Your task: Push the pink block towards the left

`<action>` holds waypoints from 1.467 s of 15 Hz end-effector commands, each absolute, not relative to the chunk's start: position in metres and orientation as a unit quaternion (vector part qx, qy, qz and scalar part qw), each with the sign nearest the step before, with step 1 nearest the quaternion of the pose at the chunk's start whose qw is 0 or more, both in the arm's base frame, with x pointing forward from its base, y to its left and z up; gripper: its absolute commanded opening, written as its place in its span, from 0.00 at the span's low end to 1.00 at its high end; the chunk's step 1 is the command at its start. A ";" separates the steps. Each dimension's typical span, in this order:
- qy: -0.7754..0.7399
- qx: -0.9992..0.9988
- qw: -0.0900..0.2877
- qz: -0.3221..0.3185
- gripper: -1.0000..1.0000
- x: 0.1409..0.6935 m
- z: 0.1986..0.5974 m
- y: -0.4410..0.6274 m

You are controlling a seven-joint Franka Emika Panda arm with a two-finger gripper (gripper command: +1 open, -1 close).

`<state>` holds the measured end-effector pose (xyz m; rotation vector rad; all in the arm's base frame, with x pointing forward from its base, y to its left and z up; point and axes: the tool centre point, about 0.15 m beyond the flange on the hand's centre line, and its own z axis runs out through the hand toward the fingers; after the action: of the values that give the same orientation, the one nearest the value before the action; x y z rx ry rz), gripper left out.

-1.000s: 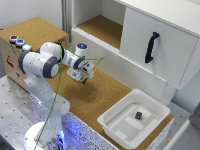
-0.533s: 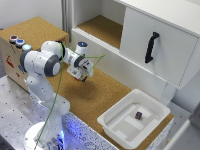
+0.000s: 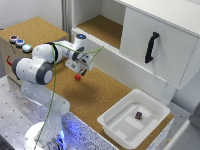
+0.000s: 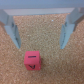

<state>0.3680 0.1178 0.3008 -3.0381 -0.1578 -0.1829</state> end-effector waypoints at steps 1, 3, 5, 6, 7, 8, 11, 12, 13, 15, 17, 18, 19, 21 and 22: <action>-0.060 -0.996 0.041 -0.058 1.00 0.366 0.300 0.113; -0.060 -0.996 0.041 -0.058 1.00 0.366 0.300 0.113; -0.060 -0.996 0.041 -0.058 1.00 0.366 0.300 0.113; -0.060 -0.996 0.041 -0.058 1.00 0.366 0.300 0.113; -0.060 -0.996 0.041 -0.058 1.00 0.366 0.300 0.113; -0.060 -0.996 0.041 -0.058 1.00 0.366 0.300 0.113; -0.060 -0.996 0.041 -0.058 1.00 0.366 0.300 0.113; -0.060 -0.996 0.041 -0.058 1.00 0.366 0.300 0.113; -0.060 -0.996 0.041 -0.058 1.00 0.366 0.300 0.113; -0.060 -0.996 0.041 -0.058 1.00 0.366 0.300 0.113; -0.024 -0.996 0.046 -0.072 1.00 0.355 0.306 0.118; -0.021 -0.996 0.035 -0.076 1.00 0.348 0.304 0.121; -0.031 -0.996 0.013 -0.081 1.00 0.344 0.302 0.125; -0.038 -0.995 -0.019 -0.095 1.00 0.335 0.286 0.136; -0.034 -0.994 -0.024 -0.100 1.00 0.332 0.278 0.139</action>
<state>0.3617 0.1190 0.3008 -3.0464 -0.1495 -0.1657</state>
